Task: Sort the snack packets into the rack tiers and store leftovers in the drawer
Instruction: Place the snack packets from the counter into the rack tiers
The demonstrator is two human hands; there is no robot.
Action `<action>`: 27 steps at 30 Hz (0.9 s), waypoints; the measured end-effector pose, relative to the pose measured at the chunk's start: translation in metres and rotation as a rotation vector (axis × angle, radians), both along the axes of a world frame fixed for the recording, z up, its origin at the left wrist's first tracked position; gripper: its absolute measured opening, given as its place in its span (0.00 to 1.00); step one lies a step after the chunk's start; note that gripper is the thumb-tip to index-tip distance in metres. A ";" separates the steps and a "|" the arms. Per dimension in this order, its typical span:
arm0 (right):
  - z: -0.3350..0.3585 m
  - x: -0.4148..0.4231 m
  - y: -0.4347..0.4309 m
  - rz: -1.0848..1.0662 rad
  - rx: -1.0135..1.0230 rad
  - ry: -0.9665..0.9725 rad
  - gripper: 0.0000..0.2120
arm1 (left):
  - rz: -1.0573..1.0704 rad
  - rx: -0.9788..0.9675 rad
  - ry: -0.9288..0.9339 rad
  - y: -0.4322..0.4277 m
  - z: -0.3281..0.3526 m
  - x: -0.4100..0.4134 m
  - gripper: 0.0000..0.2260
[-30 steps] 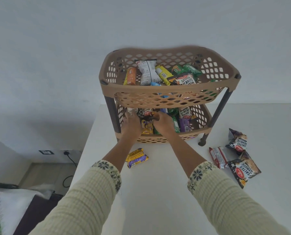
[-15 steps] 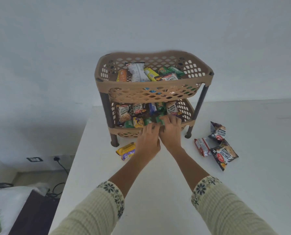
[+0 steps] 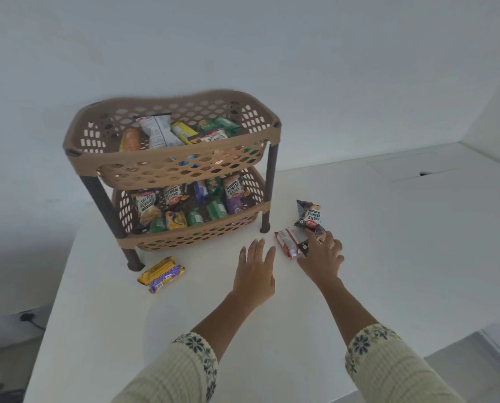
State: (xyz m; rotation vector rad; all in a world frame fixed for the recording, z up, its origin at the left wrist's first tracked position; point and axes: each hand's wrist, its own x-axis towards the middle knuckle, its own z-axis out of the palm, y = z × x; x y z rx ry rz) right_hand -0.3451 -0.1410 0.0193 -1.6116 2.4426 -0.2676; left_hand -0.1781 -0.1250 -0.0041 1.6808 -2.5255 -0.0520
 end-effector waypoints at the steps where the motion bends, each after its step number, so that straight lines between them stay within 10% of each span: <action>1: -0.003 -0.007 0.002 -0.016 0.033 -0.021 0.35 | 0.003 0.032 -0.015 0.000 -0.004 -0.003 0.32; 13: -0.023 -0.011 0.026 -0.064 -0.019 -0.048 0.20 | 0.116 0.253 -0.114 0.000 -0.018 0.018 0.33; 27: 0.033 0.038 0.004 -0.269 -0.643 -0.489 0.19 | 0.308 -0.288 0.168 -0.003 0.063 0.046 0.32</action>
